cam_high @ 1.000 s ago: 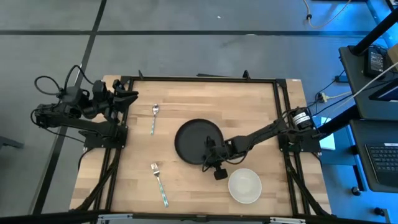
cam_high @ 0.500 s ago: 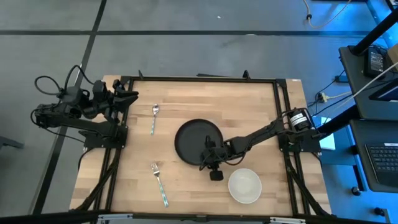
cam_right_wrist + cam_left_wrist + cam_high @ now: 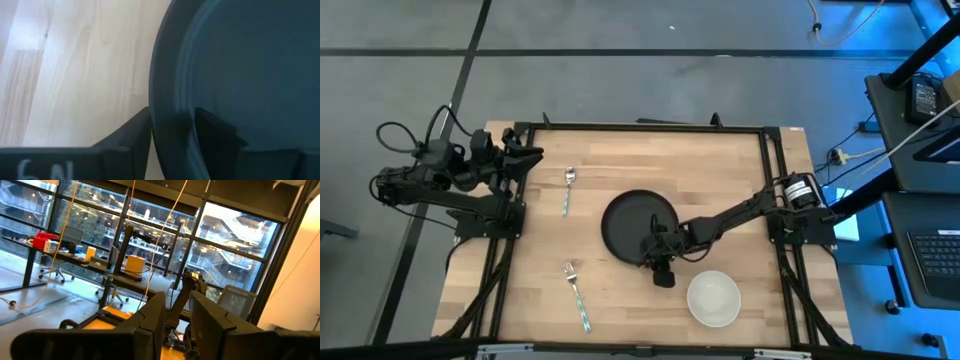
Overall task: Set table place
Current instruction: Put the bowl on the plate
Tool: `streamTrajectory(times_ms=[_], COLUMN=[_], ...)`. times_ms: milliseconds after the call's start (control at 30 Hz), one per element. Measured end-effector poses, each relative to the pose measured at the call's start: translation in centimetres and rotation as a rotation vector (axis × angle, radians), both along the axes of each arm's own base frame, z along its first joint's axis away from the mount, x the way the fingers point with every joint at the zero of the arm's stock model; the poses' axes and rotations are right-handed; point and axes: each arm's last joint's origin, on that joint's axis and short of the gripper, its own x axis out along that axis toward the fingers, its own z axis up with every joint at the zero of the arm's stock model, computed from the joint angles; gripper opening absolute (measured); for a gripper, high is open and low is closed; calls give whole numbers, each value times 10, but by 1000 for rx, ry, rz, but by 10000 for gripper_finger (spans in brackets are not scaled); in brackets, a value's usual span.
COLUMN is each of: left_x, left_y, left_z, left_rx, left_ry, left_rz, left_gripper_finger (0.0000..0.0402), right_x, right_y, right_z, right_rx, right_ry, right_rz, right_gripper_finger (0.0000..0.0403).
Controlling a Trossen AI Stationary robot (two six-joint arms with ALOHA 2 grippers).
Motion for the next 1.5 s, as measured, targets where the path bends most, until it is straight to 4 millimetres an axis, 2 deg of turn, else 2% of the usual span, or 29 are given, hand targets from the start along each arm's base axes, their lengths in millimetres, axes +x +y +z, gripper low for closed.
streamTrajectory(times_ms=[167,333,533,667,833,1000,1300,1500], left_x=[0,0,0,0,0,0,0,0], left_y=[0,0,0,0,0,-1,-1,-1], left_z=[0,0,0,0,0,0,0,0], left_rx=[0,0,-4,-3,-1,-2,-120,-118], left_ry=[0,0,0,-1,-1,-1,-28,-28], left_rz=[0,0,-1,-8,-18,-20,-63,-75], left_gripper_finger=[82,82,82,82,82,82,82,82], right_x=[12,27,32,22,0,-17,-36,-47], right_y=[5,11,13,10,10,17,34,49], right_z=[18,46,88,112,137,155,173,166], right_rx=[101,151,110,84,40,2,-42,-74], right_ry=[-37,-55,75,258,500,620,707,750], right_rz=[2,42,45,0,-61,-68,-47,-28], right_gripper_finger=[156,156,156,156,156,156,156,156])
